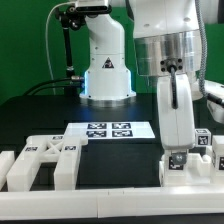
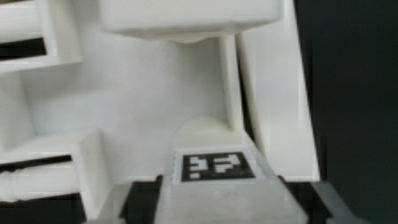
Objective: Assemble chair
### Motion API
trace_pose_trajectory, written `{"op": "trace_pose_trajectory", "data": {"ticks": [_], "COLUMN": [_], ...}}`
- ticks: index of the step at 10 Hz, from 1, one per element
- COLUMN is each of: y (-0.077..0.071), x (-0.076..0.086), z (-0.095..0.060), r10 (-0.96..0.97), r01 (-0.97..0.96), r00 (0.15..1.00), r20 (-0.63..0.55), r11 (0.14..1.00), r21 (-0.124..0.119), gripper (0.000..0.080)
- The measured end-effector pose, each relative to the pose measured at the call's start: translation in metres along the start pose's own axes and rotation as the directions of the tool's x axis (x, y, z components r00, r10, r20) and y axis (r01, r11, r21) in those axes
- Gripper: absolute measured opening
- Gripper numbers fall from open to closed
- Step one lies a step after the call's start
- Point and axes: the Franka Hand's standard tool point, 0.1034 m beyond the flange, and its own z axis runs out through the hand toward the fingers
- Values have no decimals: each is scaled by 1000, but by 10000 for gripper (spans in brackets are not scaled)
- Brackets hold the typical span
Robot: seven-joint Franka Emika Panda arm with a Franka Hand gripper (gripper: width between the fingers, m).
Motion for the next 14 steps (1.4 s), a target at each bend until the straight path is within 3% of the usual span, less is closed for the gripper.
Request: {"op": "trace_pose_trajectory", "data": {"ticks": [3,4,5,6,7,9,10,14], "y": [4,5,5,4,3,3,2,6], "x": [5,5,5,2,-6,-20,-28,-31], "z": [-1,0,0,-1,-9,-30,-48,-50], "r10": [57,56,56,53,42,-22,-54,-60], "r01": [-57,-56,-56,-53,-42,22,52,58], "r00": [998,998,998,998,999,1000,998,998], "r20": [-16,-17,-17,-15,-6,15,32,34], "r11": [998,998,998,999,999,999,997,997], "r21": [-3,-3,-3,0,10,32,51,50], "gripper": [287,385,533,533,628,645,649,649]}}
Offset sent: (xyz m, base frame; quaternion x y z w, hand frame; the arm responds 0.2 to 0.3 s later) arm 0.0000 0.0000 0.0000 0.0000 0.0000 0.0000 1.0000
